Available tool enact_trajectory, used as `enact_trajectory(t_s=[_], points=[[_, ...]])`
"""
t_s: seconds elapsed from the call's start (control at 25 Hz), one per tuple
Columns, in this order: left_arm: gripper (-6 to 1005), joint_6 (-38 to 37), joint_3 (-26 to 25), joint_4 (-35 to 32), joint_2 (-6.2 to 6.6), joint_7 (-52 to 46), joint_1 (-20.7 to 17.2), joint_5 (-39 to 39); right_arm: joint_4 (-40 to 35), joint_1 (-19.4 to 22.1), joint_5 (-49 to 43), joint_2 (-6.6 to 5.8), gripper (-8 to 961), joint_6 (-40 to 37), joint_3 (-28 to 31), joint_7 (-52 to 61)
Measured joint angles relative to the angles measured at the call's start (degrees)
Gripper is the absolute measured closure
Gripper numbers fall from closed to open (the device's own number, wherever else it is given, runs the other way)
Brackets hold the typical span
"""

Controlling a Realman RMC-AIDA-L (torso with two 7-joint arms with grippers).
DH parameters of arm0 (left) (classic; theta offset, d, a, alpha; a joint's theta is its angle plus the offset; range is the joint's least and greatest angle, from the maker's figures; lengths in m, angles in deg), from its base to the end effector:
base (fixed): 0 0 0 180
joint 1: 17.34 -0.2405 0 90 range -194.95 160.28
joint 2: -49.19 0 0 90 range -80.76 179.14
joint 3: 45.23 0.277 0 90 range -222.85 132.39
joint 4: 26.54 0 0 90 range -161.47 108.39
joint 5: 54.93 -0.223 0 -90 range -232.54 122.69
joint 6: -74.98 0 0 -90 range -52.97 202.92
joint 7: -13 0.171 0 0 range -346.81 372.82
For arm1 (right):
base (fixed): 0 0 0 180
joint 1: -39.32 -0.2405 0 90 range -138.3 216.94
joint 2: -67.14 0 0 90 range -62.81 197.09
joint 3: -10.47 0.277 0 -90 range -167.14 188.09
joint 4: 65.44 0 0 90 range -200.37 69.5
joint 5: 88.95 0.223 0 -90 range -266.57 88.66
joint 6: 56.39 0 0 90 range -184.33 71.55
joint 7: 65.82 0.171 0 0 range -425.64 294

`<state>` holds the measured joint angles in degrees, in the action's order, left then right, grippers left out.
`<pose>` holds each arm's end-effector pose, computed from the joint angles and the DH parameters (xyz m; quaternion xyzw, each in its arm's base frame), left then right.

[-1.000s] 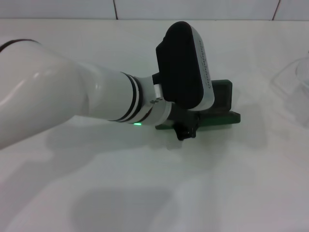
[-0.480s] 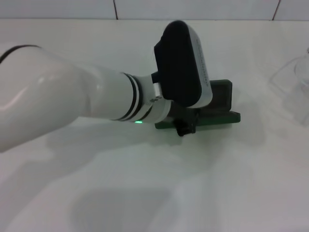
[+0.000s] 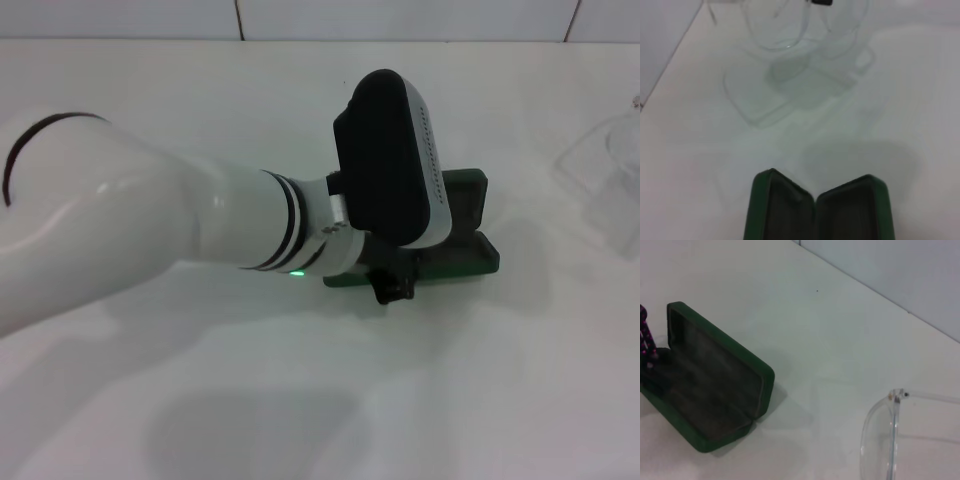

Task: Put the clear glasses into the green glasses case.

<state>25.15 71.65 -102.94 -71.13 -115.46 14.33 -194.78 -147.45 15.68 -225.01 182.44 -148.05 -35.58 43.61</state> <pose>-0.1210 0.3448 -0.1701 -0.9812 0.0644 0.0782 0.1646 0.2856 0.3711 0.1046 -0.9278 0.2383 -0.0349 0.2850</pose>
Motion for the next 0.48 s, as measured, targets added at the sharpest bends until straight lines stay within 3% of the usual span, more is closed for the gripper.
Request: enact_trajectory(t_s=[0.48], points=[[952,-1.9,0.6,0.3,0.21,0.0,-0.4,3.3,0.7,-0.1,-0.1,0.01,891,0.2,0.0,0.0]])
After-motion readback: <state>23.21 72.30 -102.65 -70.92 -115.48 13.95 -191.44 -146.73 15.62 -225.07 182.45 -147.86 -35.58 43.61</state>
